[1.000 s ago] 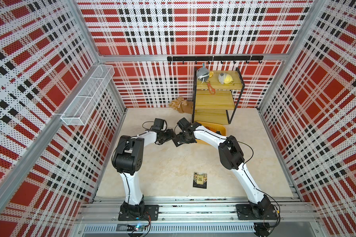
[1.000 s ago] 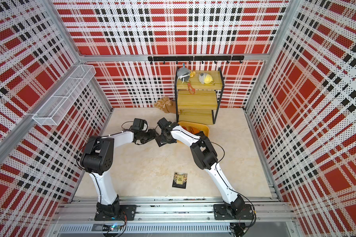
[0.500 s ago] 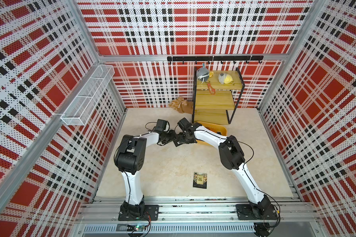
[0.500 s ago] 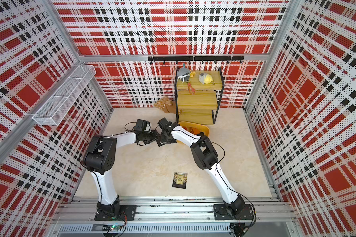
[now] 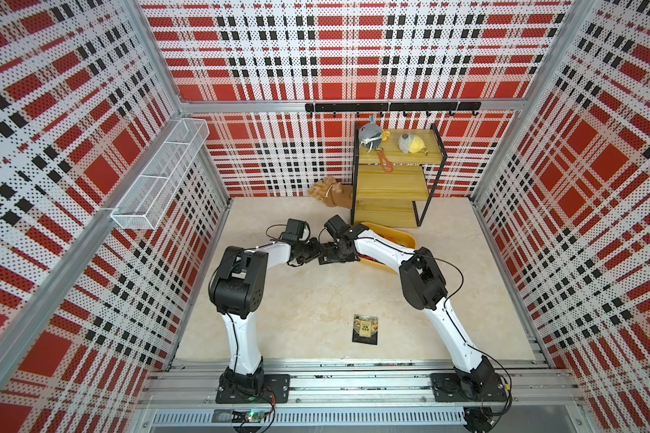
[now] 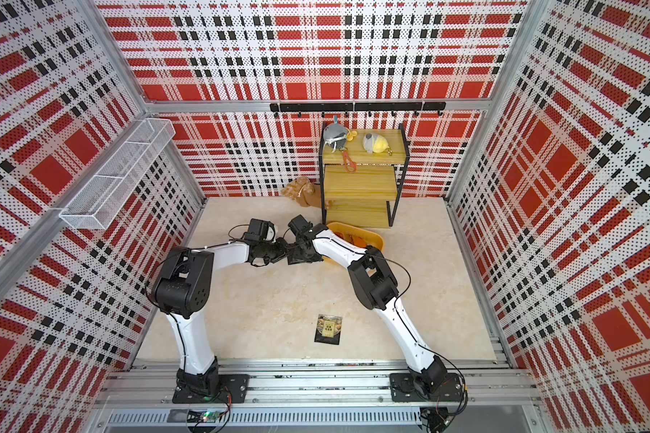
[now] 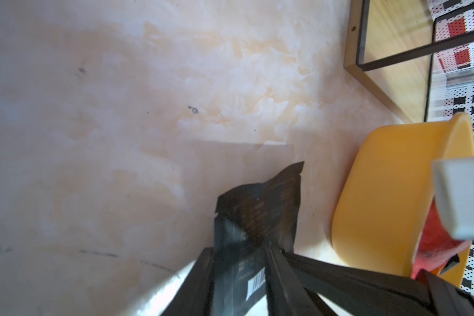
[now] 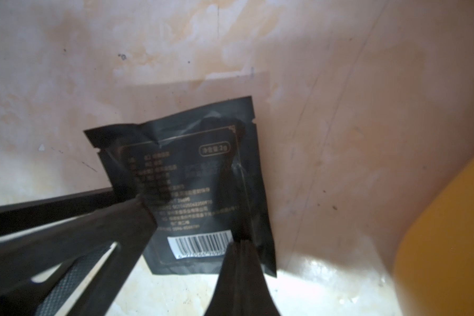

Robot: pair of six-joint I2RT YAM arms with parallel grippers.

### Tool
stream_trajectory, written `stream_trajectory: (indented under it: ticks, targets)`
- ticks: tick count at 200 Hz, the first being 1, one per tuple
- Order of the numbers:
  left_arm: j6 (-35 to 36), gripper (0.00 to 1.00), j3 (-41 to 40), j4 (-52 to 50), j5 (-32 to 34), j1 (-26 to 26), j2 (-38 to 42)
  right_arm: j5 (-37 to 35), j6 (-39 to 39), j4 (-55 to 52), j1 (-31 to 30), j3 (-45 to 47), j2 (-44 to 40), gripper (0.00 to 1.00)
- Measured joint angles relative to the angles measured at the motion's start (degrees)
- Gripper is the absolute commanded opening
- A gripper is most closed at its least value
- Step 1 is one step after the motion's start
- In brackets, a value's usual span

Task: Put the tea bags into the storage box
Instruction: Pick up the tea bag from the center of the board.

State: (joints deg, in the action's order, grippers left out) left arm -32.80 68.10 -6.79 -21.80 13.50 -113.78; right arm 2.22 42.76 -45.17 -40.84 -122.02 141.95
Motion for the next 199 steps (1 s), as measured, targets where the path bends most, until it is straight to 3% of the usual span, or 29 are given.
stream_trajectory:
  ticks: [11, 70, 120, 167, 199]
  targets:
    - [-0.2, 0.36, 0.0, 0.11, -0.2, 0.0, 0.0, 0.07, -0.11, 0.02, 0.07, 0.04, 0.0, 0.0]
    - [-0.74, 0.0, -0.02, 1.33, -0.76, 1.88, -0.48, 0.09, -0.76, 0.0, 0.28, 0.39, -0.26, 0.0]
    - [-0.76, 0.0, -0.72, 1.57, -0.92, 2.01, -0.5, 0.0, -0.96, -0.31, 0.59, 0.39, -0.55, 0.0]
    - [-0.35, 0.0, -2.21, 0.74, -1.11, 1.29, 0.13, -0.13, -1.16, -1.11, 0.96, 0.37, -1.57, 0.35]
    - [0.37, 0.0, -2.45, -1.88, -1.07, -0.37, 3.96, -1.16, -1.11, -1.68, 1.01, 0.37, -5.4, 0.47]
